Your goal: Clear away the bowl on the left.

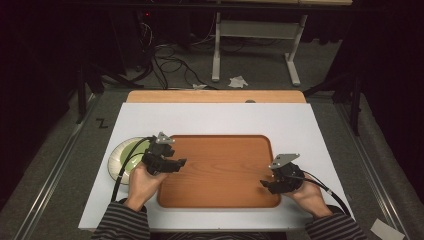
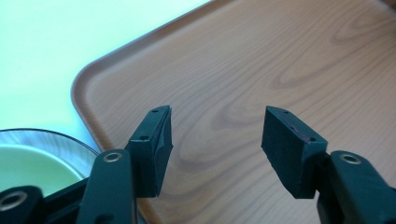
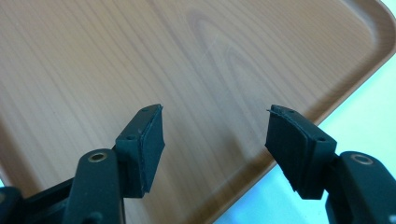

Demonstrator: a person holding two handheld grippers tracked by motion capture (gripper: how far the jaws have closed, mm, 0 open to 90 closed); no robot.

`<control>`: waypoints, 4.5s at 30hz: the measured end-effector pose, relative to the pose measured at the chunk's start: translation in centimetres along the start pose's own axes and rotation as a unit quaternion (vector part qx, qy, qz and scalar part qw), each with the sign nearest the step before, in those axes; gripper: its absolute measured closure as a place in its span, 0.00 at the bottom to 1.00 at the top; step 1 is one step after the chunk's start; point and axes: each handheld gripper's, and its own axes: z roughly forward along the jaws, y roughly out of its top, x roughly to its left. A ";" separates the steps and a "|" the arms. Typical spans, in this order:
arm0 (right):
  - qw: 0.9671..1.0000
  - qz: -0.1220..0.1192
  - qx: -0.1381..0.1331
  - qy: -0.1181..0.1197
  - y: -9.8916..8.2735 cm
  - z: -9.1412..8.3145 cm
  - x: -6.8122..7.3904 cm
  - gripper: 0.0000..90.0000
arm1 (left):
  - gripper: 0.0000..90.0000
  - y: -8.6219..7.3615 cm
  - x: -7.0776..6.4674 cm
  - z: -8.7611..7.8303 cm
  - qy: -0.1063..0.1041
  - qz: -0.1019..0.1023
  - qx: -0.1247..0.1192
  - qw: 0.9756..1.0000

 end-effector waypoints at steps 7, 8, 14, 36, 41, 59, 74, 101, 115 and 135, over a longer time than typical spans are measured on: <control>1.000 -0.003 0.000 0.001 0.0 0.0 0.0 0.43 | 0.48 0.0 0.4 -0.4 0.005 -0.004 -0.006 1.000; 1.000 -0.002 0.000 0.001 0.0 0.0 0.0 0.43 | 0.48 0.0 0.4 -0.5 0.005 -0.004 -0.006 1.000; 1.000 -0.002 -0.001 0.001 0.0 0.1 0.0 0.43 | 0.44 0.0 0.8 -0.7 0.000 -0.008 0.002 1.000; 1.000 -0.005 0.002 0.003 0.0 0.1 0.0 0.43 | 0.43 -0.1 2.6 -1.8 0.005 -0.037 -0.009 0.999; 1.000 -0.003 0.003 0.004 0.0 0.1 0.0 0.43 | 0.43 -0.2 3.2 -2.1 0.009 -0.045 -0.011 0.999; 1.000 -0.002 0.003 0.004 0.0 0.1 0.0 0.43 | 0.43 -0.7 5.0 -3.2 0.001 -0.090 -0.036 0.995; 1.000 -0.004 0.002 0.003 0.1 0.1 0.0 0.43 | 0.44 -1.4 6.5 -4.0 0.019 -0.124 -0.043 0.991; 1.000 -0.003 0.004 0.004 0.1 0.2 0.0 0.43 | 0.44 -2.2 8.5 -5.3 0.089 -0.142 -0.024 0.986; 1.000 -0.004 0.005 0.005 0.1 0.2 0.0 0.43 | 0.45 -3.0 9.8 -5.7 0.109 -0.161 -0.019 0.981; 1.000 -0.001 0.005 0.002 0.1 0.2 0.0 0.44 | 0.51 -4.1 11.4 -5.3 0.135 -0.181 0.017 0.974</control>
